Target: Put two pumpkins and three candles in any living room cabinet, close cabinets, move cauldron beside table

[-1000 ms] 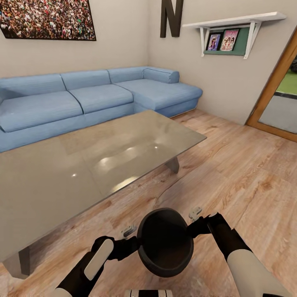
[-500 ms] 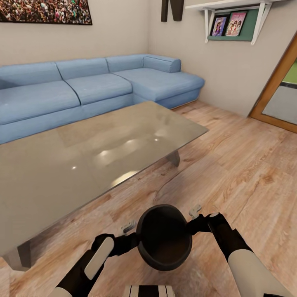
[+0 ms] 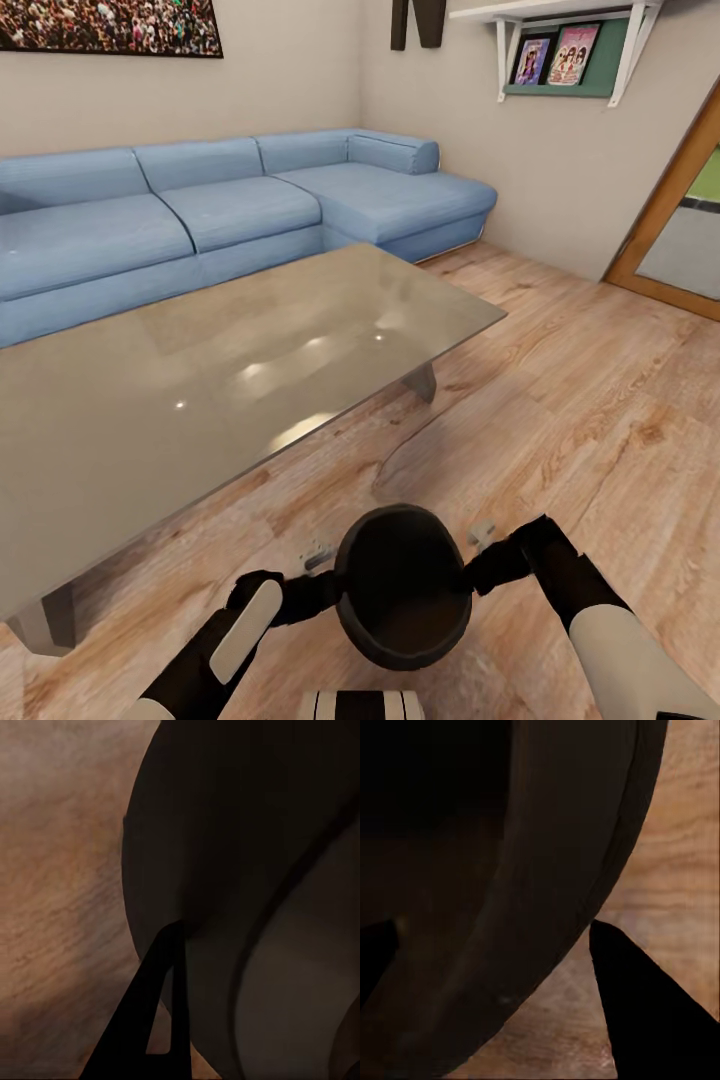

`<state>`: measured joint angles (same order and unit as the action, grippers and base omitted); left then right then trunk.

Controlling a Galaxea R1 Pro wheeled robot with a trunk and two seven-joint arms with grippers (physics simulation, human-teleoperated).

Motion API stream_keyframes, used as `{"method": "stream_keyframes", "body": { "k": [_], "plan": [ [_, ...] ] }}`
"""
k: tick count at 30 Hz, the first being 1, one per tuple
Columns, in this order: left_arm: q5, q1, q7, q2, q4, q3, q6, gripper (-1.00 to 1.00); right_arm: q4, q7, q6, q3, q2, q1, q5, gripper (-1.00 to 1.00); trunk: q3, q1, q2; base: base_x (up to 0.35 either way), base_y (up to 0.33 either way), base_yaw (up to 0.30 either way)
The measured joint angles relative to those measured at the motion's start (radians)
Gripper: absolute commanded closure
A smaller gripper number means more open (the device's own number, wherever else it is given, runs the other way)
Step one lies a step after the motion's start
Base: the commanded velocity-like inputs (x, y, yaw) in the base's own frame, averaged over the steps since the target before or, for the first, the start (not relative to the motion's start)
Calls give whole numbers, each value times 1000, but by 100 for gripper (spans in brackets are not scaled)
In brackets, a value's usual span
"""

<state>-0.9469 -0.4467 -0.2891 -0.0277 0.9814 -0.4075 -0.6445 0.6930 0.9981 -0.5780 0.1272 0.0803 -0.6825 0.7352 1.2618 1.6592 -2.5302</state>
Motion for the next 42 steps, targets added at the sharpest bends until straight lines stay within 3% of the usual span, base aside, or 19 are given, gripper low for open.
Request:
{"method": "stream_keyframes", "body": {
  "k": [1, 2, 3, 4, 6, 9, 11, 14, 16, 18, 19, 20, 21, 42],
  "plan": [
    [-21, 0, 2, 0, -20, 23, -17, 100, 0, 65, 2, 0, 2, 0, 6, -100, 0, 0, 0, 0, 0, 0],
    [5, 0, -2, 1, -24, 48, -31, 100, 0, 170, 10, -1, 2, 0, 14, -100, 0, 0, 0, 0, 0, 0],
    [4, 0, -1, 0, -63, 49, 33, 100, 0, 215, -1, -1, 2, 0, -2, -100, 0, 0, 0, 0, 0, 0],
    [-11, -1, -1, 0, -72, 51, 45, 100, 0, 217, -2, -1, 2, 0, -4, -100, 0, 0, 0, 0, 0, 0],
    [25, -1, -1, 0, -50, 52, 46, 100, 0, 217, -2, -1, 2, 0, -4, -100, 0, 0, 0, 0, 0, 0],
    [31, -1, -3, 0, -6, 53, 44, 100, 0, 217, -3, -1, 2, 0, -4, -100, 0, 0, 0, 0, 0, 0],
    [8, 0, 1, 0, 25, 51, 48, 100, 0, 217, -3, -1, 2, 0, -4, -100, 0, 0, 0, 0, 0, 0],
    [39, 0, -1, 0, 104, 51, 46, 100, 1, 219, -11, 0, 2, 0, -13, -100, 0, 0, 0, 0, 0, 0],
    [26, -1, -44, 1, 142, 52, 45, 100, 0, 217, -4, -1, 2, 0, -4, -100, 0, 0, 0, 0, 0, 0],
    [26, 0, -32, 0, 155, 53, 46, 100, 0, 218, -6, -1, 2, 0, -8, -100, 0, 0, 0, 0, 0, 0],
    [28, -1, -34, 0, 159, 52, 45, -100, 1, 217, -5, 0, 2, 0, -5, -100, 0, 0, 0, 0, 0, 0],
    [0, -1, -3, 0, 162, 51, 51, -100, 0, 217, -4, -1, 2, 1, -4, -100, 0, 0, 0, 0, 0, 0],
    [-4, -1, -1, 0, 164, 51, 52, -100, 0, 217, -4, -1, 2, 0, -4, -100, 0, 0, 0, 0, 0, 0],
    [-6, -1, 0, 0, 168, 50, 51, -100, 0, 217, -4, -1, 2, 0, -4, -100, 0, 0, 0, 0, 0, 0]
  ]
}}
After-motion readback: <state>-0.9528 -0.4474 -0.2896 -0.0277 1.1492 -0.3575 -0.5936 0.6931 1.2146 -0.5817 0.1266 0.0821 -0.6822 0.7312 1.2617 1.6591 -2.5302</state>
